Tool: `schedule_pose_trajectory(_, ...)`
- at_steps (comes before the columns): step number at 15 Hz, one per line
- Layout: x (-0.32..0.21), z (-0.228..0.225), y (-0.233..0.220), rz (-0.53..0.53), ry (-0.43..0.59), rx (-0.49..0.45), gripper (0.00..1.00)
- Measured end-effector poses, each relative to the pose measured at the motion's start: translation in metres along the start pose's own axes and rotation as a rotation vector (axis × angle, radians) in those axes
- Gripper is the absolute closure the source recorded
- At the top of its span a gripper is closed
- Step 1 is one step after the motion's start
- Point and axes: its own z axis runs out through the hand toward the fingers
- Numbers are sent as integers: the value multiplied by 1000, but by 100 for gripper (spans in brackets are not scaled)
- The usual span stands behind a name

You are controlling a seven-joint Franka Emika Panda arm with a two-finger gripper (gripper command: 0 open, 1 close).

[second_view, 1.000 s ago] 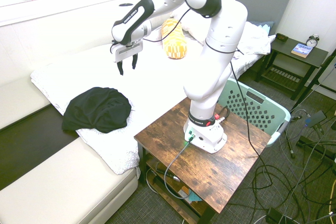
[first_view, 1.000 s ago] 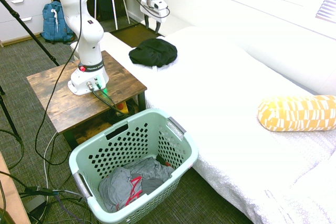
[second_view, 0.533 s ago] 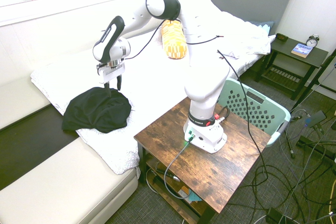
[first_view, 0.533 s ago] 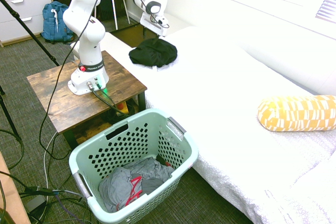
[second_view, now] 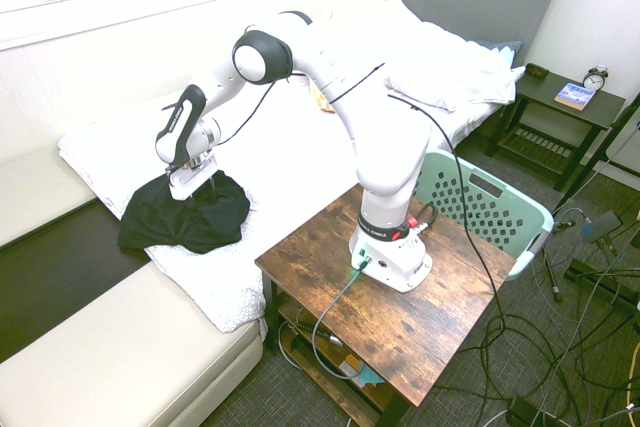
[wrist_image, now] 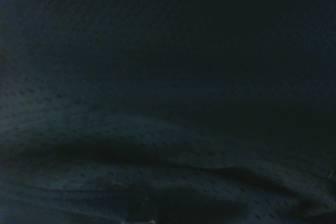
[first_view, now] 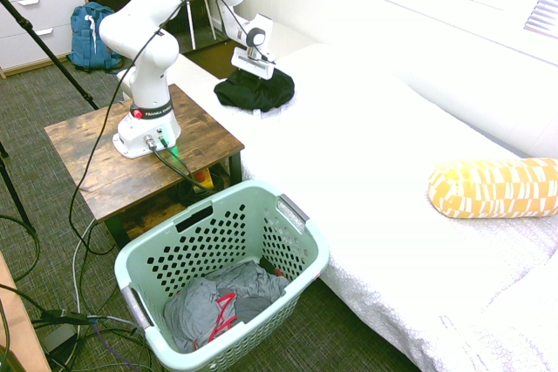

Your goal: Put my clothes in the laundry bag

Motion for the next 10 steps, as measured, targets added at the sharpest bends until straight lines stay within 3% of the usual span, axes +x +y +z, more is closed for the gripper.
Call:
schedule_pose_trajectory(4,-4,21,-13,17,21,-58,100)
schedule_pose_trajectory(10,2,19,-8,67,32,-60,100)
